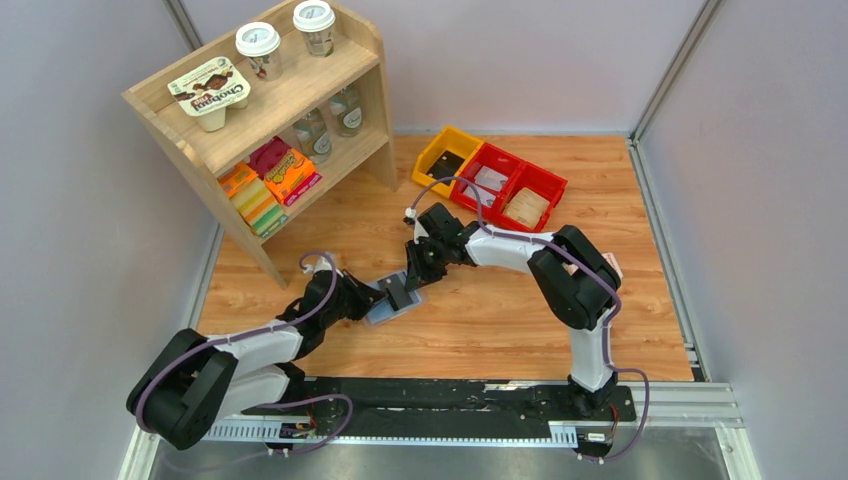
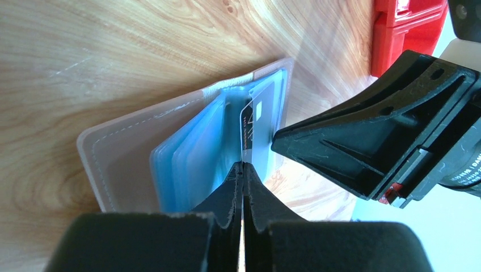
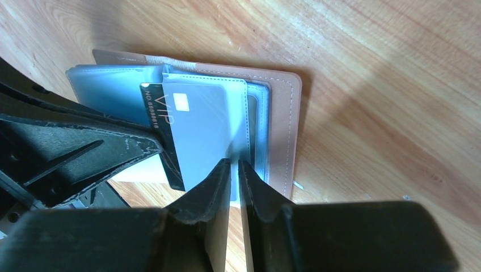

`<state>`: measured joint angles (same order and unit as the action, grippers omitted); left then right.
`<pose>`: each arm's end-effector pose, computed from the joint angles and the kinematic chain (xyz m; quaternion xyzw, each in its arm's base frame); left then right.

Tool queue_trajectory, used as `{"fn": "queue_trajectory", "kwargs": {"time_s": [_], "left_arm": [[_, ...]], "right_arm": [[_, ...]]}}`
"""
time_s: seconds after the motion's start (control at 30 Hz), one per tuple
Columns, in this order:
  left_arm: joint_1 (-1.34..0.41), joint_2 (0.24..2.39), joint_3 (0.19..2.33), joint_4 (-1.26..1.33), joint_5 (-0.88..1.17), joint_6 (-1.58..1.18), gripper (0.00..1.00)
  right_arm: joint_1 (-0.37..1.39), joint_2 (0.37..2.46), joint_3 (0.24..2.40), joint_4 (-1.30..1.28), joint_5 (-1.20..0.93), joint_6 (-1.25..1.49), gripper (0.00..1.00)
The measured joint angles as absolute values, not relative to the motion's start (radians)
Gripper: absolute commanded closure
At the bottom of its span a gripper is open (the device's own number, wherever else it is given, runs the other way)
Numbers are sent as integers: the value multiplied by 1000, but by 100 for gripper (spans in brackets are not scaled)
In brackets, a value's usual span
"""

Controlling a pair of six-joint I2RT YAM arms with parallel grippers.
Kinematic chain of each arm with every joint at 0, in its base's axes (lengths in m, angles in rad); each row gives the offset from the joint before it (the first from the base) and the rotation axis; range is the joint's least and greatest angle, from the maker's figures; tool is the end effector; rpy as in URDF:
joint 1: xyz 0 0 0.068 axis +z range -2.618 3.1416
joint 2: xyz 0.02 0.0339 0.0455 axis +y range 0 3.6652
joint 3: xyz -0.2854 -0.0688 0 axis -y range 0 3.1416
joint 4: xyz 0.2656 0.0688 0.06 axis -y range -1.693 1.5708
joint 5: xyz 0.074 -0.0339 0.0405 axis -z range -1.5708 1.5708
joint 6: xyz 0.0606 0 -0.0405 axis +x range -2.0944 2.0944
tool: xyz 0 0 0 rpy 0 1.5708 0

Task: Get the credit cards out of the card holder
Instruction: Remove the credit card from the card holder.

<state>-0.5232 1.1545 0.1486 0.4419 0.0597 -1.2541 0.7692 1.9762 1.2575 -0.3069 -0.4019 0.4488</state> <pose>0.1811 -0.1086 0.1104 -0.2995 0.8229 -0.3908 0.2837 0.2991 0.3226 0.1351 -0.2036 0.9230 0.3086 0.1064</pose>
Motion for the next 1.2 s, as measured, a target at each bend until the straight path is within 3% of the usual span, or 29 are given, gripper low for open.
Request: {"fn": "queue_trajectory", "kwargs": {"time_s": [0.1,0.13,0.27,0.33,0.5,0.67,0.97,1.2], "left_arm": [[-523,1087,139,377,41,-1267,100],[-523,1064,133,359,35,-1272,96],[-524,1008,113,308,2,-1286,66],[-524,1010,110,294,-7,-1293,56],[-524,1038,112,336,-9,-1307,50],[-518,1087,112,398,-8,-1305,55],[-484,1129,113,415,-4,-1282,98],[-482,1046,109,389,-1,-1303,100]], "right_arm": [[765,1978,1258,-307,-404,453,81],[764,1979,1258,-307,-404,455,81],[761,1981,1258,-304,-412,457,81],[761,1982,1259,-304,-414,456,81],[760,1983,1260,-300,-415,456,81],[760,1983,1260,-300,-417,456,82],[759,1983,1260,-300,-418,455,82],[742,1990,1269,-296,-417,452,82]]}}
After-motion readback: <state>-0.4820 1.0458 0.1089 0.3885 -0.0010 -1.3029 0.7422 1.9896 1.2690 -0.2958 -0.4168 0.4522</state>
